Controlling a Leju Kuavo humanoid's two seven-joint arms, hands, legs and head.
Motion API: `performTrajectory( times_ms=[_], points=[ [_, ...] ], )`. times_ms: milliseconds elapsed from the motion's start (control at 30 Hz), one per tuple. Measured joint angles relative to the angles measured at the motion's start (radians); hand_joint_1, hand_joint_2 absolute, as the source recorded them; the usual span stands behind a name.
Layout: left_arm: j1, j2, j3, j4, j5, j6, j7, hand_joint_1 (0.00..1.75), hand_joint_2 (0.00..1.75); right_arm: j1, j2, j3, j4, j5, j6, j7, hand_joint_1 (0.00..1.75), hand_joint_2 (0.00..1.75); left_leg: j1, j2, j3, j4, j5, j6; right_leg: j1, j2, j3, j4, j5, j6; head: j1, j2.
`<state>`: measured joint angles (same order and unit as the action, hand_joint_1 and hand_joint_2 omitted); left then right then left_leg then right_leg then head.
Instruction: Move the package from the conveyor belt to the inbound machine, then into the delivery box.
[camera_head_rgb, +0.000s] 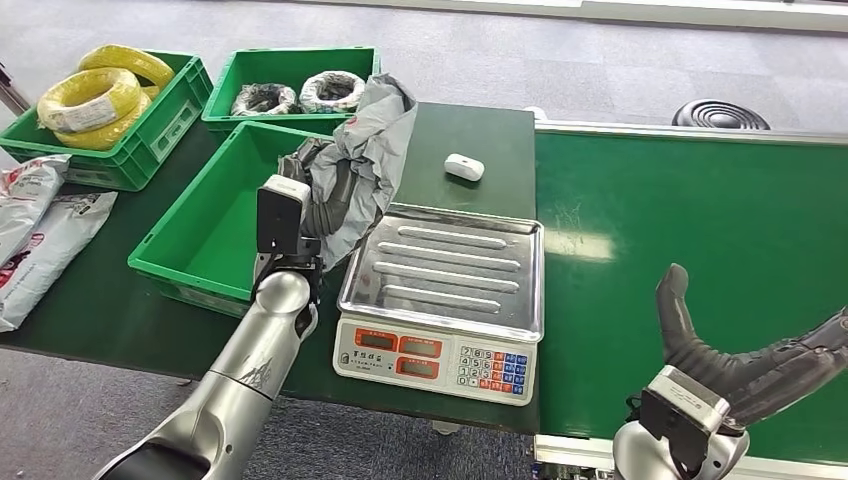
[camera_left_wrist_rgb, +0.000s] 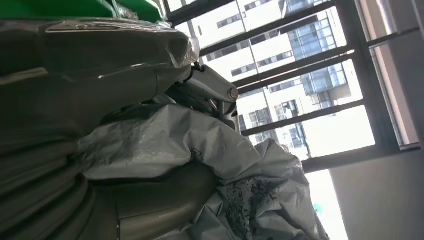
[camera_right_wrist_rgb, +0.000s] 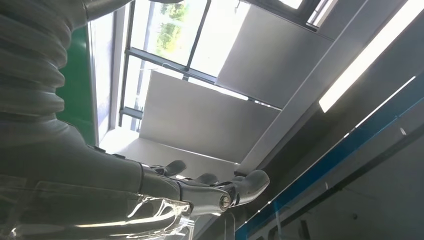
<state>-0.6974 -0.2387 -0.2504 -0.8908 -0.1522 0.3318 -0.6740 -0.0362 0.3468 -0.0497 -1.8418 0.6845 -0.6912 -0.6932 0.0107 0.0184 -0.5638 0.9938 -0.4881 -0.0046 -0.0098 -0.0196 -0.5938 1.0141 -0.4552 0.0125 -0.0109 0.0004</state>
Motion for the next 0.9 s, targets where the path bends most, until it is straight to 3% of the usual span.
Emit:
performTrajectory(
  times_ms=[233, 400, 633, 900],
  points=[
    [-0.074, 0.011, 0.055, -0.012, -0.060, 0.145, 0.081, 1.73, 1.75, 0.011, 0.000, 0.010, 0.019, -0.002, 0.000, 0.000, 0.00, 1.75, 0.000, 0.000, 0.000, 0.000, 0.000, 0.000, 0.000, 0.000, 0.000, 0.000, 0.000, 0.000, 0.000, 0.000],
    [-0.171, 0.025, 0.105, 0.067, -0.065, 0.216, 0.126, 1.74, 1.75, 0.012, 0.000, 0.027, 0.051, -0.003, 0.000, 0.000, 0.00, 1.75, 0.000, 0.000, 0.000, 0.000, 0.000, 0.000, 0.000, 0.000, 0.000, 0.000, 0.000, 0.000, 0.000, 0.000],
    [-0.275, 0.050, 0.175, 0.191, -0.042, 0.267, 0.108, 1.73, 1.75, 0.012, 0.000, 0.040, 0.083, -0.003, 0.000, 0.000, 0.00, 1.75, 0.000, 0.000, 0.000, 0.000, 0.000, 0.000, 0.000, 0.000, 0.000, 0.000, 0.000, 0.000, 0.000, 0.000],
    [-0.316, 0.060, 0.213, 0.240, -0.038, 0.279, 0.095, 1.72, 1.75, 0.012, 0.000, 0.042, 0.103, -0.002, 0.000, 0.000, 0.00, 1.75, 0.000, 0.000, -0.001, 0.000, 0.000, 0.000, 0.000, 0.000, -0.001, 0.000, 0.000, 0.000, 0.000, 0.000]
  ],
)
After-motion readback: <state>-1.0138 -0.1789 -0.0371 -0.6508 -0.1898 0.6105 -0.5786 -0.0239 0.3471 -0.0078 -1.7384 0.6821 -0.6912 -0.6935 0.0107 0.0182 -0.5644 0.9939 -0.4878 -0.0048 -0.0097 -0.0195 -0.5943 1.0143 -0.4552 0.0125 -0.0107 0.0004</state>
